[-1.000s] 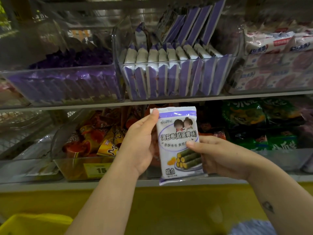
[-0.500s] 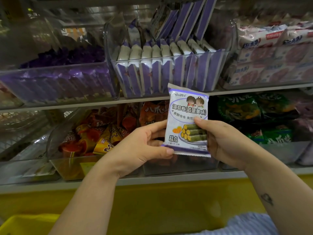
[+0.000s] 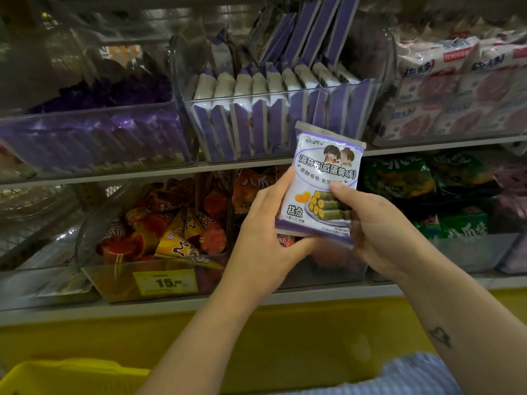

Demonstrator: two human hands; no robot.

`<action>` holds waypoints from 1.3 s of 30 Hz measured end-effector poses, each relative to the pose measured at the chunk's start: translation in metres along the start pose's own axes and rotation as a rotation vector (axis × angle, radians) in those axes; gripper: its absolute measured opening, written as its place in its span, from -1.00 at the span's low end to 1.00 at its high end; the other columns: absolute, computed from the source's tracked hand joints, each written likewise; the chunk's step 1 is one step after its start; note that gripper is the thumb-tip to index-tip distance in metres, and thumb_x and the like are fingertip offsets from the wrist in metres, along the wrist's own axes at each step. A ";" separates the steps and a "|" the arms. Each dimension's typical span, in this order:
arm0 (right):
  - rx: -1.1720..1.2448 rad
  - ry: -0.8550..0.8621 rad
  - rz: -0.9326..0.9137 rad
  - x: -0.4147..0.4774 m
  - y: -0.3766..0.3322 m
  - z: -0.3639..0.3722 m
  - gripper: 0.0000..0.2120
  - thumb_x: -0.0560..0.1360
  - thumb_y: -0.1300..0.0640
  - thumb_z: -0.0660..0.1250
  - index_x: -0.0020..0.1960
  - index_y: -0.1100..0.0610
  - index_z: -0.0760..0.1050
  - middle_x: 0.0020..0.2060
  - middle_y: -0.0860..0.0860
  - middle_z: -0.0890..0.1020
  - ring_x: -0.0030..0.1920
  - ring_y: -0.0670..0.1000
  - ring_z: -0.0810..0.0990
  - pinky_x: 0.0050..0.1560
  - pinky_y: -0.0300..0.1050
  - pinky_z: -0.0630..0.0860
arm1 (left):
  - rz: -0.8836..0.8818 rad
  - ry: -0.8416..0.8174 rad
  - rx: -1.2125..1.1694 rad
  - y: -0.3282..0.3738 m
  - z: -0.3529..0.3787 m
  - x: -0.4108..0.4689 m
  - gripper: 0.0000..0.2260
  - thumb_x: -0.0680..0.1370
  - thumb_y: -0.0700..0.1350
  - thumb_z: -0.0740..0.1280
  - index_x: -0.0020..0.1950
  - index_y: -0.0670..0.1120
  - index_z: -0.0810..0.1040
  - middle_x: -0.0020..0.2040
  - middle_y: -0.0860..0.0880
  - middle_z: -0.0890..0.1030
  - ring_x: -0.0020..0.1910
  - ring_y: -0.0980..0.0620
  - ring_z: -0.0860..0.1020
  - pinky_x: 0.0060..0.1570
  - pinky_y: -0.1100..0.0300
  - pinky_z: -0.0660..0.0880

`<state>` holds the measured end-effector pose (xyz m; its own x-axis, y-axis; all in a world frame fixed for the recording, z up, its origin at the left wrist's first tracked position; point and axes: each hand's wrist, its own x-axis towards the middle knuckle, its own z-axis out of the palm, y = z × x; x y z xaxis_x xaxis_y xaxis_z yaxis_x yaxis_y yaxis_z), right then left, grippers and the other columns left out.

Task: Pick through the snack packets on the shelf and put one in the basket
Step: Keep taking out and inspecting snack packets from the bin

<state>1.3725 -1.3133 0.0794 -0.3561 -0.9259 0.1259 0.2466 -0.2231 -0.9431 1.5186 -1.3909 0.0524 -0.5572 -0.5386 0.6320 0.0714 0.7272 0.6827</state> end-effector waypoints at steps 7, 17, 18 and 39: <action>-0.103 0.000 -0.133 0.001 0.002 0.000 -0.73 0.46 -0.03 0.33 0.03 0.11 0.65 -0.09 0.13 0.73 -0.11 0.10 0.73 -0.27 -0.11 0.65 | 0.138 -0.055 0.385 0.002 -0.009 0.001 -0.34 0.43 0.16 0.45 0.49 0.16 0.31 0.41 0.28 0.08 0.42 0.15 0.21 0.34 0.15 0.40; -0.167 -0.207 -0.188 0.001 0.014 0.011 -0.60 0.47 0.02 0.30 0.30 -0.08 0.47 0.09 -0.03 0.69 0.09 0.01 0.67 -0.07 -0.14 0.62 | -0.130 -0.090 -0.357 0.014 -0.012 0.005 -0.39 0.47 0.17 0.38 0.45 0.32 0.18 0.34 0.27 0.22 0.32 0.26 0.40 0.04 0.37 0.53; -0.182 -0.208 -0.199 0.002 0.015 0.011 -0.56 0.43 0.01 0.34 0.31 -0.12 0.45 0.10 -0.06 0.68 0.11 0.00 0.66 -0.05 -0.14 0.63 | -0.150 -0.102 -0.403 0.013 -0.012 0.005 -0.40 0.48 0.13 0.38 0.44 0.33 0.18 0.38 0.23 0.25 0.34 0.20 0.43 0.07 0.31 0.55; -0.616 -0.098 -0.429 0.002 0.018 0.006 -0.39 0.39 0.10 0.48 0.30 -0.32 0.32 -0.03 -0.23 0.62 0.07 -0.17 0.63 -0.11 -0.21 0.63 | -0.265 0.089 -0.748 -0.016 -0.034 0.012 -0.74 0.49 -0.10 0.38 0.15 0.15 0.55 0.12 0.00 0.67 0.17 0.00 0.62 -0.04 0.00 0.61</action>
<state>1.3813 -1.3214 0.0647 -0.2184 -0.8254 0.5207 -0.4540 -0.3864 -0.8029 1.5386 -1.4239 0.0615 -0.5679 -0.7083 0.4192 0.4994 0.1082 0.8596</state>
